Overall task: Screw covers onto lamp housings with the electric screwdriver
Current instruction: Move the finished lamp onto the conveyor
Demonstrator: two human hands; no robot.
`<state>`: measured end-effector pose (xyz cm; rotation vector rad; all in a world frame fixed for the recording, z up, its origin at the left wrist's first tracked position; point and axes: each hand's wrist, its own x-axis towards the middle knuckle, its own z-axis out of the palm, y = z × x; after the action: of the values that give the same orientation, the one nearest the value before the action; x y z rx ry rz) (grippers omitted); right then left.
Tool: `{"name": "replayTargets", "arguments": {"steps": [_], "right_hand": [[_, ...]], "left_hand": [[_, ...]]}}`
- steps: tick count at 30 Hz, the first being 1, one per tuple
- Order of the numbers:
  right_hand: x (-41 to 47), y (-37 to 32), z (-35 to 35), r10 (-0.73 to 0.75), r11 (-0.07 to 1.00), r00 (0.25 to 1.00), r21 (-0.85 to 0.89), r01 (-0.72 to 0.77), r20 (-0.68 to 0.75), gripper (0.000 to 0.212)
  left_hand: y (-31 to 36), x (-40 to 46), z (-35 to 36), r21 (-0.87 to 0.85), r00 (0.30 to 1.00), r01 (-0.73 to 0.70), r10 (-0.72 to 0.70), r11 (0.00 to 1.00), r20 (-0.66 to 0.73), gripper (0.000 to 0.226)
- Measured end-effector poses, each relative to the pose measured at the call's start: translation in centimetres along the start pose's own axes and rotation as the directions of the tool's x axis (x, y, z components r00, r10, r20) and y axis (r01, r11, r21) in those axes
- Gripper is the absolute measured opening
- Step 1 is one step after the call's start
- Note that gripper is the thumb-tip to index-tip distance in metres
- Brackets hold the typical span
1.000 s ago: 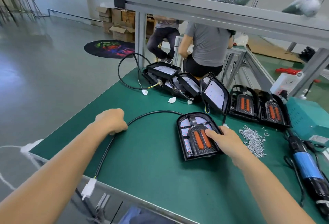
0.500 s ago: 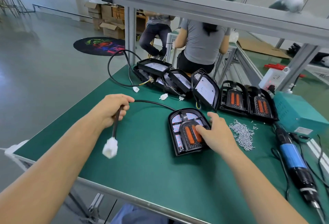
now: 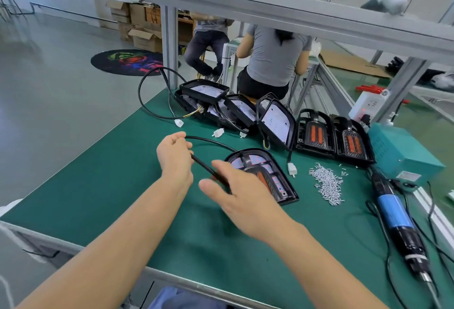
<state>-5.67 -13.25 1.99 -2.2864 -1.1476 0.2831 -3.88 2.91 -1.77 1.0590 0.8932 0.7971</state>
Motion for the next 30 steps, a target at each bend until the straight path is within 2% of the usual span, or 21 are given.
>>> {"name": "replayTargets", "arguments": {"steps": [2, 4, 5, 7, 8, 9, 10, 11, 12, 13, 14, 15, 16, 18, 20, 24, 27, 29, 30], "right_hand": [[0.1, -0.1, 0.4, 0.008, 0.998, 1.000, -0.061, -0.007, 0.010, 0.035], [0.2, 0.4, 0.1, -0.017, 0.990, 0.997, -0.141, 0.006, -0.075, 0.019], [0.3, 0.9, -0.4, -0.029, 0.975, 0.992, -0.220, 0.001, -0.121, 0.020], [0.6, 2.2, -1.9, -0.034, 0.934, 0.975, -0.355, -0.047, -0.218, 0.028], [0.7, 3.0, -2.8, -0.024, 0.925, 0.963, -0.371, -0.080, -0.268, 0.031], [0.8, 3.7, -3.5, -0.008, 0.924, 0.953, -0.366, -0.109, -0.303, 0.032], [1.0, 4.6, -4.0, 0.015, 0.928, 0.944, -0.347, -0.135, -0.329, 0.031], [1.2, 5.4, -4.3, 0.039, 0.932, 0.939, -0.326, -0.157, -0.342, 0.030], [1.3, 6.1, -4.3, 0.063, 0.935, 0.935, -0.308, -0.178, -0.349, 0.030], [1.4, 6.8, -4.2, 0.087, 0.936, 0.930, -0.291, -0.199, -0.356, 0.029], [1.5, 7.3, -4.0, 0.111, 0.939, 0.923, -0.266, -0.219, -0.368, 0.028], [1.5, 7.8, -3.8, 0.135, 0.943, 0.914, -0.233, -0.237, -0.383, 0.027], [1.4, 8.3, -3.7, 0.157, 0.948, 0.905, -0.197, -0.251, -0.396, 0.026], [1.4, 9.2, -3.4, 0.209, 0.952, 0.884, -0.118, -0.281, -0.417, 0.024], [1.4, 10.0, -3.3, 0.283, 0.948, 0.864, -0.017, -0.318, -0.417, 0.021], [1.0, 11.2, -3.2, 0.425, 0.900, 0.846, 0.247, -0.358, -0.323, 0.012], [0.7, 11.7, -3.3, 0.518, 0.769, 0.844, 0.507, -0.388, -0.140, 0.020], [0.7, 11.8, -3.3, 0.537, 0.686, 0.844, 0.572, -0.449, 0.018, 0.009], [0.8, 11.8, -3.2, 0.528, 0.667, 0.846, 0.578, -0.469, 0.076, 0.011]], "left_hand": [[0.0, -0.5, 0.2, -0.045, 1.000, 0.003, -0.002, 0.999, 0.017, 0.017], [0.0, -0.8, 0.1, -0.064, 0.997, -0.001, 0.005, 0.998, 0.074, 0.014], [0.0, -0.9, -0.1, -0.056, 0.993, -0.010, 0.016, 0.998, 0.116, 0.014], [-0.1, -1.0, -0.8, 0.025, 0.973, -0.081, 0.073, 0.996, 0.218, 0.014], [-0.2, -1.0, -1.2, 0.125, 0.952, -0.165, 0.125, 0.978, 0.281, 0.016], [-0.5, -1.0, -1.7, 0.263, 0.918, -0.286, 0.185, 0.921, 0.352, 0.020], [-0.8, -1.2, -2.1, 0.411, 0.872, -0.423, 0.240, 0.808, 0.426, 0.022], [-1.2, -1.4, -2.3, 0.536, 0.822, -0.548, 0.293, 0.642, 0.488, 0.023], [-1.5, -1.6, -2.5, 0.618, 0.768, -0.639, 0.354, 0.457, 0.533, 0.023], [-1.8, -1.7, -2.5, 0.646, 0.716, -0.693, 0.406, 0.319, 0.568, 0.022], [-2.1, -1.9, -2.4, 0.643, 0.680, -0.722, 0.434, 0.255, 0.591, 0.018], [-2.3, -2.1, -2.3, 0.631, 0.669, -0.733, 0.435, 0.254, 0.602, 0.015], [-2.4, -2.3, -2.1, 0.617, 0.683, -0.727, 0.409, 0.300, 0.605, 0.012], [-2.7, -2.9, -1.5, 0.611, 0.761, -0.641, 0.282, 0.465, 0.584, 0.013], [-3.0, -3.8, -0.9, 0.620, 0.816, -0.536, 0.162, 0.574, 0.555, 0.018], [-4.1, -4.7, -0.5, 0.597, 0.841, -0.392, 0.011, 0.700, 0.541, 0.047], [-4.6, -5.6, -0.1, 0.611, 0.854, -0.337, -0.042, 0.716, 0.519, 0.060], [-5.0, -6.4, 0.4, 0.664, 0.867, -0.333, -0.060, 0.670, 0.495, 0.062], [-5.1, -6.8, 0.6, 0.689, 0.874, -0.341, -0.056, 0.639, 0.484, 0.061]]}}
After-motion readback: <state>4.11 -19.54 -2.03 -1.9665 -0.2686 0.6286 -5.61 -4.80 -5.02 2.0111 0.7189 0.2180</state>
